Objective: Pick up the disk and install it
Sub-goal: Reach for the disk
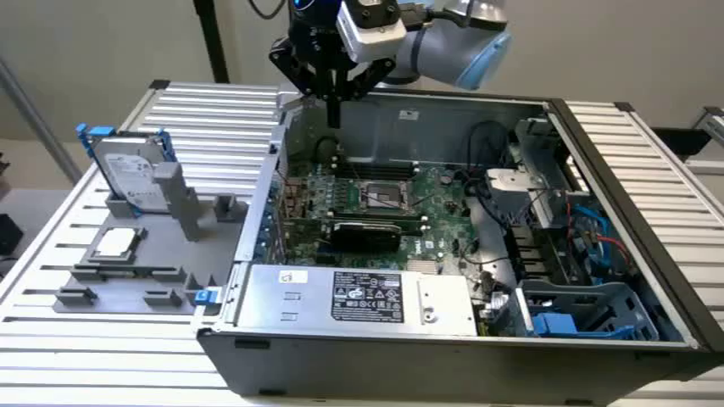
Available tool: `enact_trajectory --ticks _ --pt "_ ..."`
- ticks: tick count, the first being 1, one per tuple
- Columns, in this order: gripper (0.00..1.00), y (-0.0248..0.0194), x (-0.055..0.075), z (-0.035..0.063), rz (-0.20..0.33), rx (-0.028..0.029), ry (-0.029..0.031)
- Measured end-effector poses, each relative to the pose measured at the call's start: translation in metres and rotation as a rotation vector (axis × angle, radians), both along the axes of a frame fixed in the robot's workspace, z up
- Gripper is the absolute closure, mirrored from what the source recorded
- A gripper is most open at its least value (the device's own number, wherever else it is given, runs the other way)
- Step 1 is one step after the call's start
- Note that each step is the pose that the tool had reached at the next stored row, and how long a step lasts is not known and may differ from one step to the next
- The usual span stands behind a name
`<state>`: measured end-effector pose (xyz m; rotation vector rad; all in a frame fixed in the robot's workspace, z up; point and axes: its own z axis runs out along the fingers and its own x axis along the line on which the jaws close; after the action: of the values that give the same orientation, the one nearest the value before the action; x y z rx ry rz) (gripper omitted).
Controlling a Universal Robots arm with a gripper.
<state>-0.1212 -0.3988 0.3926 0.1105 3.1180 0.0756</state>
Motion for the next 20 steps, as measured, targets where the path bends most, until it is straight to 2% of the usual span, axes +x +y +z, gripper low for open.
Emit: enact_trajectory --ticks 10,15,20 --pt "0.89 -0.0001 -0.003 0.0002 0.0 -0.0003 -0.0004" --pt "0.89 -0.0003 -0.025 0.0 0.0 0.0 -0.0109" --pt "0.89 -0.0003 -0.048 0.0001 0.0 -0.0001 -0.016"
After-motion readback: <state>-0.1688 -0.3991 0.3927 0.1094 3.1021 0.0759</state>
